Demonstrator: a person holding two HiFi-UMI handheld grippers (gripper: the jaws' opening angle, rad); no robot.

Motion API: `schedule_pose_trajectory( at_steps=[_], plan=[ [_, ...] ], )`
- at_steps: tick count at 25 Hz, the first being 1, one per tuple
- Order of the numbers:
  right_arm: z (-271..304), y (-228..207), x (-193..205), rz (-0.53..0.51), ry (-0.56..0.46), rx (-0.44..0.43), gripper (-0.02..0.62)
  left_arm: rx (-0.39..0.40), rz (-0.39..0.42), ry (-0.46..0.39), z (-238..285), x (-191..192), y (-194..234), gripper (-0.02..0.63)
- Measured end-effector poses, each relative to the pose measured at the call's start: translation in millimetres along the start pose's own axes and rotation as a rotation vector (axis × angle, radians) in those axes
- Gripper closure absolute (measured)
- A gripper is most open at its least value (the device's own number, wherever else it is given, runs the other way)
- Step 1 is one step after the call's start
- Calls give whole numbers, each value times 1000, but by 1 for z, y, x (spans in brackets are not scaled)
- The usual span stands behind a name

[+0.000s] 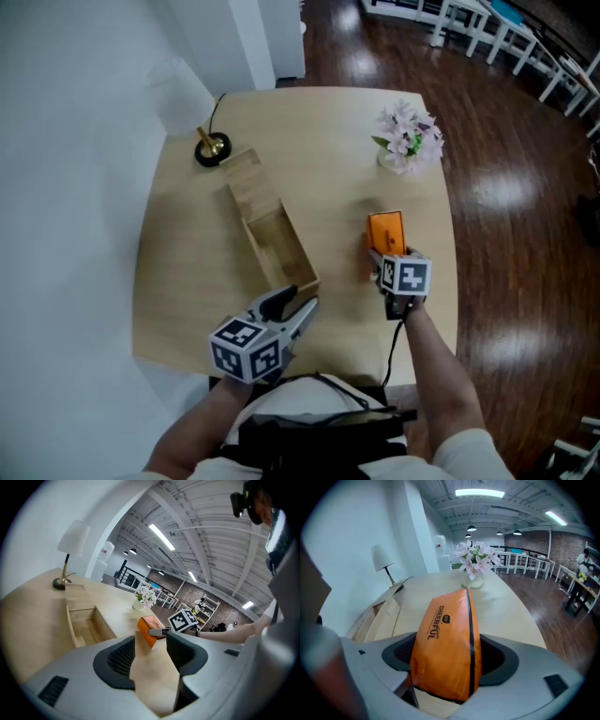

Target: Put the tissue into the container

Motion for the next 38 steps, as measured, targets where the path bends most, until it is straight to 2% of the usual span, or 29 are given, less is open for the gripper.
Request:
schedule_pose_trajectory(
  at_steps=[9, 21, 29, 38],
  plan=[
    [-59, 13, -19, -6, -115, -14, 207, -19, -1, -88, -37, -12, 14, 403],
    [-107, 114, -59, -113, -237, -116, 207, -20, 0, -165, -88, -14, 41, 403],
    [-98, 183, -66, -177, -222, -186, 209, -49, -23, -196, -122, -6, 72, 403],
    [-53, 246, -52, -262, -109, -265, 209, -72, -74, -198, -147, 11, 103, 403]
  ],
)
Point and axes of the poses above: the fingertips, and each gripper's own axes: z forward along the fingers, y to its left, x out of its underside, the point moved 3 cm from there along -z, backward along the fingers, and after that the axes turned 11 degrees about y, right-handed, at the moved point
